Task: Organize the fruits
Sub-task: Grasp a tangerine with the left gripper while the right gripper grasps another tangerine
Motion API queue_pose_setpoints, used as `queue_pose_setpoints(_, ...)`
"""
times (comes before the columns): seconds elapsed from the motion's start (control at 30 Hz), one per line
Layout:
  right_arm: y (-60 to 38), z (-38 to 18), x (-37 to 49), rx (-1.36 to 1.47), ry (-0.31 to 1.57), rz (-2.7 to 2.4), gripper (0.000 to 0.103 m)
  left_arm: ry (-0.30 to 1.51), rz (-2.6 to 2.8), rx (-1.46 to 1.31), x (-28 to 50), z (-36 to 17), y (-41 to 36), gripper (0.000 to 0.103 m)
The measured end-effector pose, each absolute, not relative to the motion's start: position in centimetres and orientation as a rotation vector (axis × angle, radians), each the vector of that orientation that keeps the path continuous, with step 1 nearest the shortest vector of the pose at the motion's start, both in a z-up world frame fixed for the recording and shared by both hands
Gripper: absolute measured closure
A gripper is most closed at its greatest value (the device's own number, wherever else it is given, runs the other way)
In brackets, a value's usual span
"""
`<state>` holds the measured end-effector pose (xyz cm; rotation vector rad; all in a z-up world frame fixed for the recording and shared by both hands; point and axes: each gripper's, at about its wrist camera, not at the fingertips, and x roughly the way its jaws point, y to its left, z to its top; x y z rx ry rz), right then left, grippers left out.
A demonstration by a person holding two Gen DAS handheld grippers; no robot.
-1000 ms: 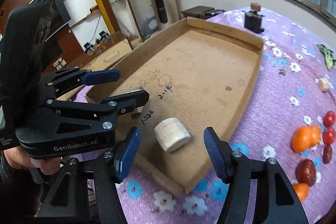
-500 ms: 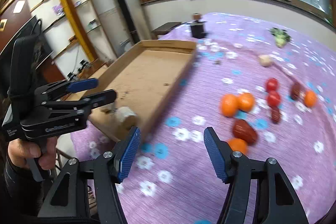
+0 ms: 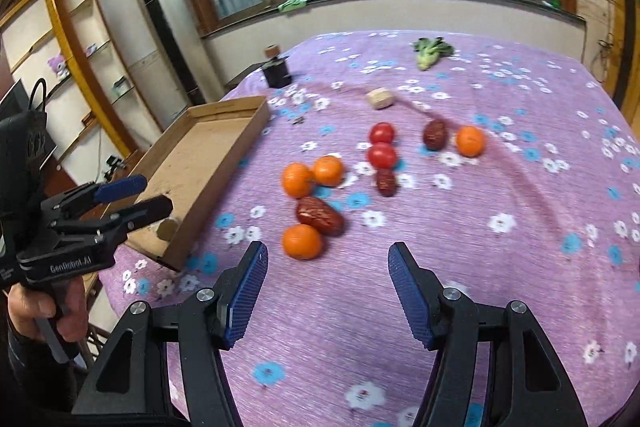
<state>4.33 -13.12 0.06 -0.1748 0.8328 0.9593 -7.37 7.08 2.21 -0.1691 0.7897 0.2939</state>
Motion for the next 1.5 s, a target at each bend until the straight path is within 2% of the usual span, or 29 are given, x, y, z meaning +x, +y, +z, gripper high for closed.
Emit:
queue_pose_setpoints(0.5,-16.8,-0.5,6.3,-0.122,0.837,0.876,0.038,0.855,0.173,-0.157,-4.7,0.3,2.3,0.030)
queue_pose_setpoints(1.2,-15.1,-3.1,12.1,-0.090,0.893,0.827,0.039,0.940,0.117,-0.253,-0.7,-3.7,3.6,0.030)
queue_pose_setpoints(1.5,-12.2,-4.9,18.8,-0.082,0.939,0.753,0.056,0.950,0.072,-0.248,1.1,-4.9,3.3,0.030)
